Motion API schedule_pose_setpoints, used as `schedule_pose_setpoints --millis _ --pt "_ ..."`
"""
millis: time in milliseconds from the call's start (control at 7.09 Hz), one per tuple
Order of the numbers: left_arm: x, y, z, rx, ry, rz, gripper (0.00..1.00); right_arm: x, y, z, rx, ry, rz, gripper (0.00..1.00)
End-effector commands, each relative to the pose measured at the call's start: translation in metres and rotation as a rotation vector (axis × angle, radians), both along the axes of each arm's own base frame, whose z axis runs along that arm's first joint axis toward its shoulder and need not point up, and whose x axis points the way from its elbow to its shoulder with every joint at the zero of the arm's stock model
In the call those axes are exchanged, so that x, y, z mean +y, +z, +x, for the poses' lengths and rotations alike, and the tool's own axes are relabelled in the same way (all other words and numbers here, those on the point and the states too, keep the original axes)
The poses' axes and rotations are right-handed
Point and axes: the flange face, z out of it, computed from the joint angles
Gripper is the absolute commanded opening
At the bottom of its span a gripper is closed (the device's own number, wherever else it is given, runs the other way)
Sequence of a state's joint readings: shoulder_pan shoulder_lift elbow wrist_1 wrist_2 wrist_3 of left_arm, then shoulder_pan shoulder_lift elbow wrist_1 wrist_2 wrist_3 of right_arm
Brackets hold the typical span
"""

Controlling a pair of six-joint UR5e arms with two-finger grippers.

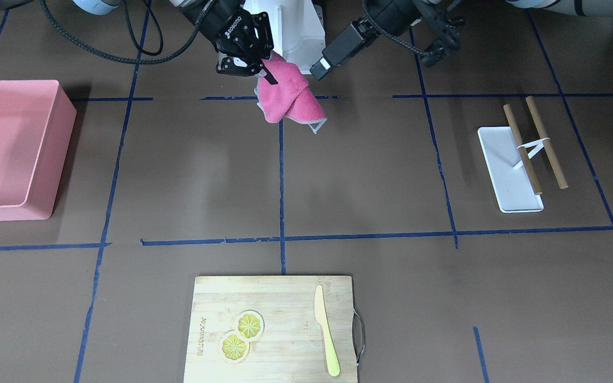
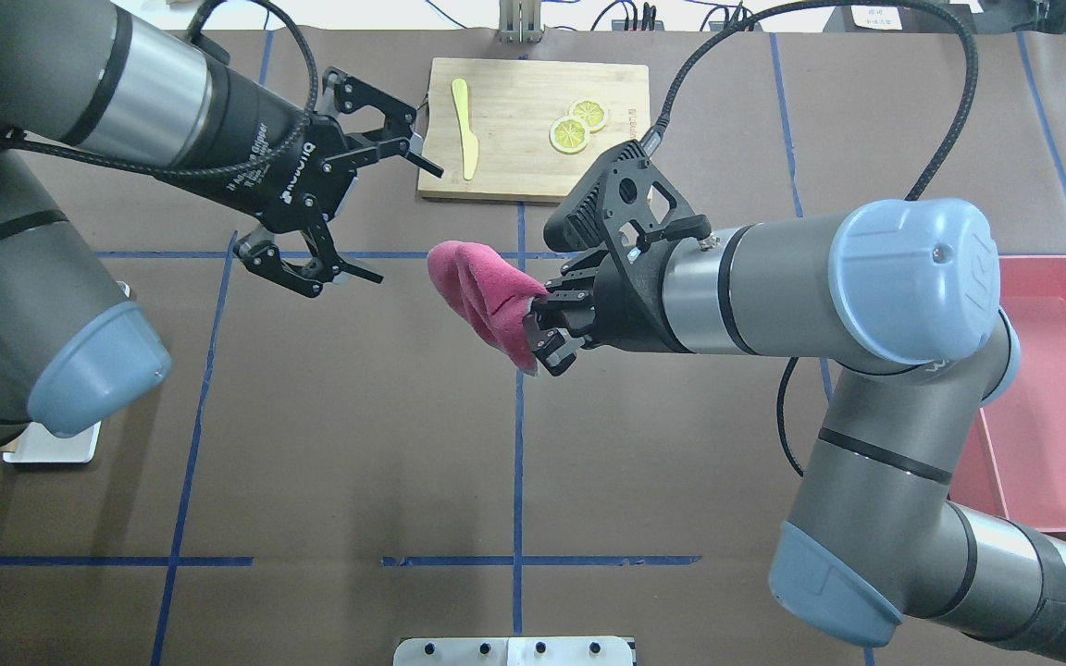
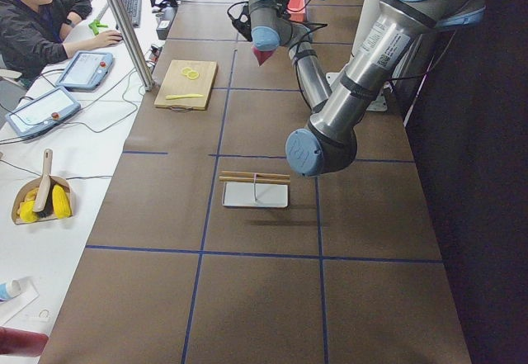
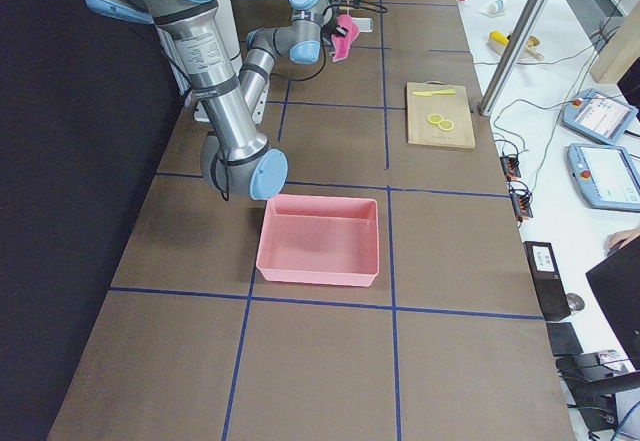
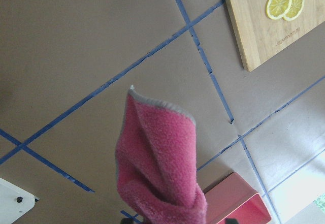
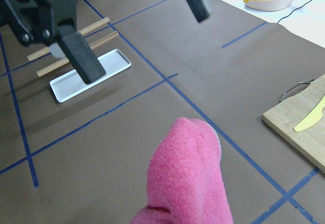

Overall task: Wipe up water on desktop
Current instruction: 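Open the left gripper and withdraw it while the right gripper holds the cloth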

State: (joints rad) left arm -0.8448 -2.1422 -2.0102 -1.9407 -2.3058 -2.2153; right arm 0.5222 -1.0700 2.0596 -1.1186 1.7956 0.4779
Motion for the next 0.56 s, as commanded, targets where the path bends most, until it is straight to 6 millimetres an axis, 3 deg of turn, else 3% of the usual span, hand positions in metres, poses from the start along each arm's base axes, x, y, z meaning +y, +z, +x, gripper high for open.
schedule_pose_setpoints --millis 0,282,423 --pt "0.001 0.059 -0.017 -0.091 0.019 0.148 1.0 -0.006 0.018 -0.007 0.12 0.007 -0.09 0.0" --pt "-0.009 0.108 -0.033 -0.211 0.053 0.271 1.0 -0.008 0.034 -0.015 0.245 0.031 -0.296 0.0" --pt "-0.013 0.131 -0.038 -0.291 0.101 0.335 1.0 -0.007 0.032 -0.019 0.285 0.059 -0.435 0.0"
